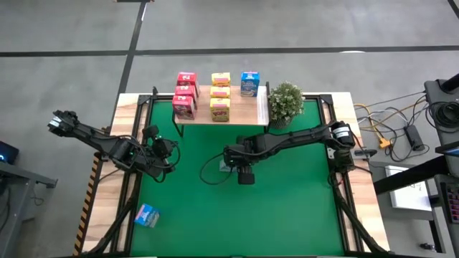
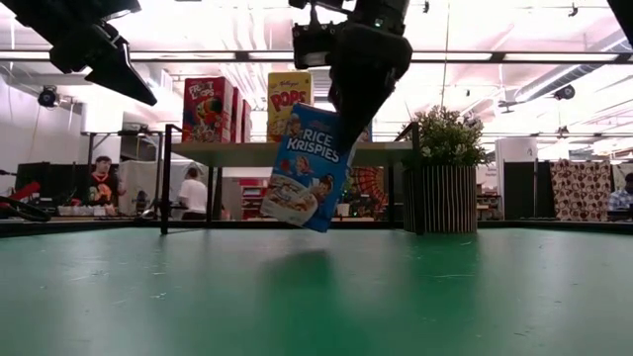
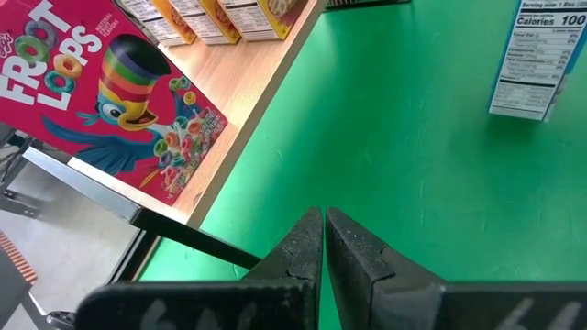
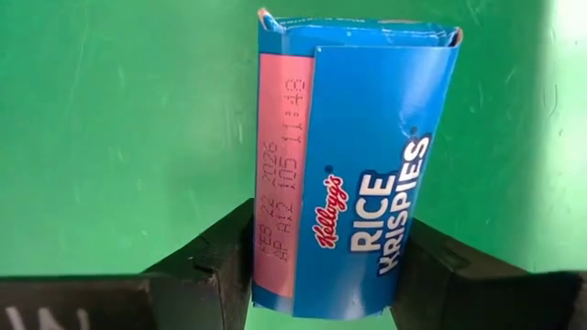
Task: Stack cereal on shelf
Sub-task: Put the top blue cereal box on the shelf aligned with the other blue cereal box
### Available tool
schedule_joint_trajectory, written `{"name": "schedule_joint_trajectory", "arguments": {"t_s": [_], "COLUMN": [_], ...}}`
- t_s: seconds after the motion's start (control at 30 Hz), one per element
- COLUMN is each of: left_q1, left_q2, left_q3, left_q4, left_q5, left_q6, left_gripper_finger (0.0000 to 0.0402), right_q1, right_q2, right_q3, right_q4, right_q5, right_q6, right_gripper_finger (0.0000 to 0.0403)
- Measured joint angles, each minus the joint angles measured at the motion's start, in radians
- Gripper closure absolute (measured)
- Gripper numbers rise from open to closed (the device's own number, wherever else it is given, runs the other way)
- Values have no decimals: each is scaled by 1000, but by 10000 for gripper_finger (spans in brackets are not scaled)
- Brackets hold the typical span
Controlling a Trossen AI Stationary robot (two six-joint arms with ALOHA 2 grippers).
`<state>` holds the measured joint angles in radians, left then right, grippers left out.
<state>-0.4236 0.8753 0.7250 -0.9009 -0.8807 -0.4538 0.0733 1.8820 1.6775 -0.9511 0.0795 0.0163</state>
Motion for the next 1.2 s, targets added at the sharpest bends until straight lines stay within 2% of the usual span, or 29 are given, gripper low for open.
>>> {"name": "schedule_joint_trajectory", "arguments": {"t_s": [0.23, 0.4, 0.73, 1.0, 1.2], "left_q1": [0, 0, 0, 0, 0], "left_q2": [0, 0, 0, 0, 0], "left_q3": [0, 0, 0, 0, 0], "left_q4": [0, 0, 0, 0, 0], "left_q5": [0, 0, 0, 0, 0], "left_q6": [0, 0, 0, 1, 8], "left_gripper_finger": [402, 402, 402, 402, 402], "right_q1": [1, 0, 0, -2, -4], "right_q2": [0, 0, -3, -63, -81], "right_q3": [0, 0, 0, -1, -1], "right_q4": [2, 2, -4, 6, 122], "right_q5": [29, 42, 52, 56, 81], "right_q6": [-9, 42, 44, 187, 263], "right_gripper_finger": [240, 209, 140, 140, 138]}}
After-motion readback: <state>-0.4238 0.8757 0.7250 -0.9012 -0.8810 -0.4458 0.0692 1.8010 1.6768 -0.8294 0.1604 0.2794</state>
